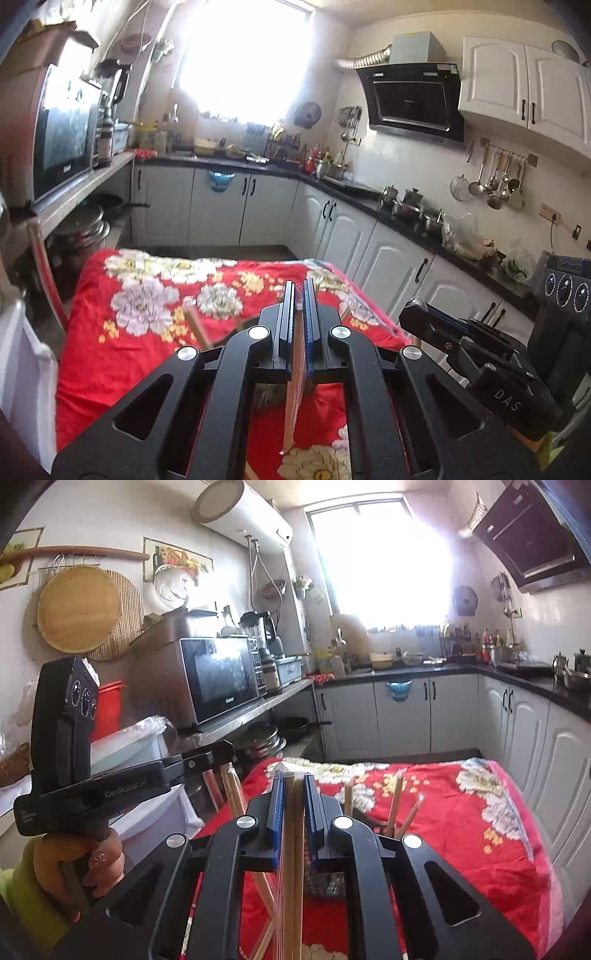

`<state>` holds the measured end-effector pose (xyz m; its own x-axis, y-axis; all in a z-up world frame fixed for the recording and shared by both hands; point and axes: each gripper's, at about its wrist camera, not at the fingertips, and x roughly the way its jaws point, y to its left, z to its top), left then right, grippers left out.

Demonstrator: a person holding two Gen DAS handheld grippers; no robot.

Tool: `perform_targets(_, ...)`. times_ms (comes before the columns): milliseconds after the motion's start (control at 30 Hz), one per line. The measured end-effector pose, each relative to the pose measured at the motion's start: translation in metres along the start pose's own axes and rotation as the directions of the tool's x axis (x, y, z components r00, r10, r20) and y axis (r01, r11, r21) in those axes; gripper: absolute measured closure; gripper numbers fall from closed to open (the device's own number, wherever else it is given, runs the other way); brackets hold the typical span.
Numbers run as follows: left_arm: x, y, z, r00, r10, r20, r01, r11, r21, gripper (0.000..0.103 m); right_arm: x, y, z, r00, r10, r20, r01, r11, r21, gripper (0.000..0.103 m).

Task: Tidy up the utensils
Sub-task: 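Lift the held chopsticks with both grippers and carry them above the caddy, then lower the held chopsticks with both grippers into the caddy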

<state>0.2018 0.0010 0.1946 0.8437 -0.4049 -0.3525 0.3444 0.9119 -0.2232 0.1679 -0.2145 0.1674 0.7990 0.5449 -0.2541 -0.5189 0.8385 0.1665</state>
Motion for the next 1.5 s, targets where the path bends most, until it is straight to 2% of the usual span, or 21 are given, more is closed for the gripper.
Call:
perform_targets(233, 0.007, -0.001, 0.018, 0.999, -0.010, 0.040, 0.010, 1.000, -0.006, 0.101, -0.003, -0.003, 0.023, 0.999, -0.022, 0.047, 0.023, 0.999, -0.023, 0.092)
perform_targets(533, 0.022, 0.011, 0.032, 0.998, 0.019, 0.062, -0.018, 1.000, -0.017, 0.101, 0.009, -0.013, 0.036, 0.992, -0.062, 0.112, 0.064, 0.998, -0.017, 0.092)
perform_targets(867, 0.032, 0.032, 0.040, 0.995, 0.055, 0.078, -0.053, 0.998, -0.028, 0.101, 0.036, -0.031, 0.045, 0.980, -0.102, 0.171, 0.103, 0.995, 0.006, 0.092)
perform_targets(1500, 0.045, 0.040, 0.057, 0.987, 0.075, 0.144, -0.072, 0.997, -0.022, 0.101, 0.092, -0.053, 0.052, 0.950, -0.204, 0.237, 0.216, 0.976, -0.026, 0.092)
